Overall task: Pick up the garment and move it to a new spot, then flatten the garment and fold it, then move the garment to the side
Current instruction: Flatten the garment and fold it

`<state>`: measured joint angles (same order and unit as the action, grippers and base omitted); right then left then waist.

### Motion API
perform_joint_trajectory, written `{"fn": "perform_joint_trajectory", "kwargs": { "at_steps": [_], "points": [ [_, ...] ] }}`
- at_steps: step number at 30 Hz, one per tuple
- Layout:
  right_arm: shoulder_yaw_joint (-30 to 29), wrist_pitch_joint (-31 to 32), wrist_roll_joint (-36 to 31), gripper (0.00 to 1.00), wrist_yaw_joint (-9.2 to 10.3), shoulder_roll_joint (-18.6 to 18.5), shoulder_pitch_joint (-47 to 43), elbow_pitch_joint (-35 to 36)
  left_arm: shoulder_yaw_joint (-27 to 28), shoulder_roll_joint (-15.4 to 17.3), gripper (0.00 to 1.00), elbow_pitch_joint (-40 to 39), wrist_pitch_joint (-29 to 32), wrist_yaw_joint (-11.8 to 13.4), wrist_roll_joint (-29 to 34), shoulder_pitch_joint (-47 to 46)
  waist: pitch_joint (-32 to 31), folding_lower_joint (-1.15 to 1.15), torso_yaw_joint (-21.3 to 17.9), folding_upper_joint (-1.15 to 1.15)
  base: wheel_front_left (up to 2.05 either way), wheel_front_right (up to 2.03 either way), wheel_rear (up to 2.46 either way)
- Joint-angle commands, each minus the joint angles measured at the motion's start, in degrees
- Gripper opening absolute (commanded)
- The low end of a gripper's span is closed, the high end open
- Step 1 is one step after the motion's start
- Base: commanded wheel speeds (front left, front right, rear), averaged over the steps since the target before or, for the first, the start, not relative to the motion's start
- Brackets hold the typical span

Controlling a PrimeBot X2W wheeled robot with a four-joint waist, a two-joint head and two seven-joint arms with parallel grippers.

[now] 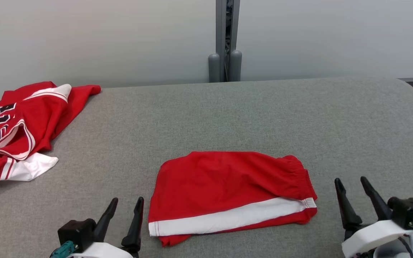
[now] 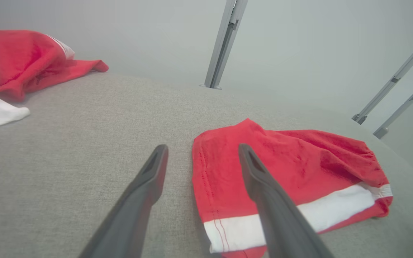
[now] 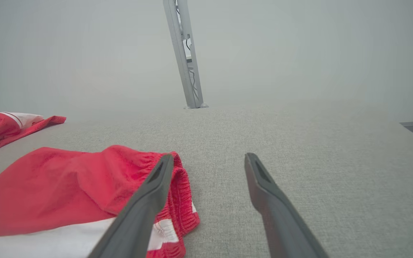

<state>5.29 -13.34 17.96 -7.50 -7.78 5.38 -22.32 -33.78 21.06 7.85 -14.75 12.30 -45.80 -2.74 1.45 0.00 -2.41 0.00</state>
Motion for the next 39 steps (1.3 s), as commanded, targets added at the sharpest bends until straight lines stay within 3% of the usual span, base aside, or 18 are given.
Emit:
{"fn": "perform_joint_trajectory", "kwargs": {
  "at_steps": [1, 15, 28, 39],
  "points": [
    [-1.1, 0.5, -0.9, 1.0, 0.01, 0.2, -0.6, 1.9, 0.6, 0.3, 1.0, -0.2, -0.4, 0.6, 0.6, 0.0, -0.5, 0.0, -0.1, 0.0, 0.0, 0.0, 0.0],
    [-4.4, 5.6, -6.7, 1.0, 0.01, 3.0, -5.6, 15.8, 7.2, 0.4, 1.0, -3.0, -0.5, 4.3, 4.8, 5.2, -2.5, 0.0, 0.9, 0.0, 0.0, 0.0, 0.0],
    [-4.9, 6.0, -6.9, 1.0, 0.01, 4.5, -7.8, 17.2, 11.4, -1.4, 1.0, -4.5, -0.5, 2.4, 7.9, 9.7, -3.1, 0.0, 1.6, 0.0, 0.0, 0.0, 0.0],
    [-3.1, 8.5, -7.6, 1.0, 0.01, 3.4, -7.6, 15.5, 9.6, -1.4, 1.0, -3.8, 1.5, 0.9, 8.2, 8.3, -2.4, 0.0, 1.8, 0.0, 0.0, 0.0, 0.0]
  ]
}}
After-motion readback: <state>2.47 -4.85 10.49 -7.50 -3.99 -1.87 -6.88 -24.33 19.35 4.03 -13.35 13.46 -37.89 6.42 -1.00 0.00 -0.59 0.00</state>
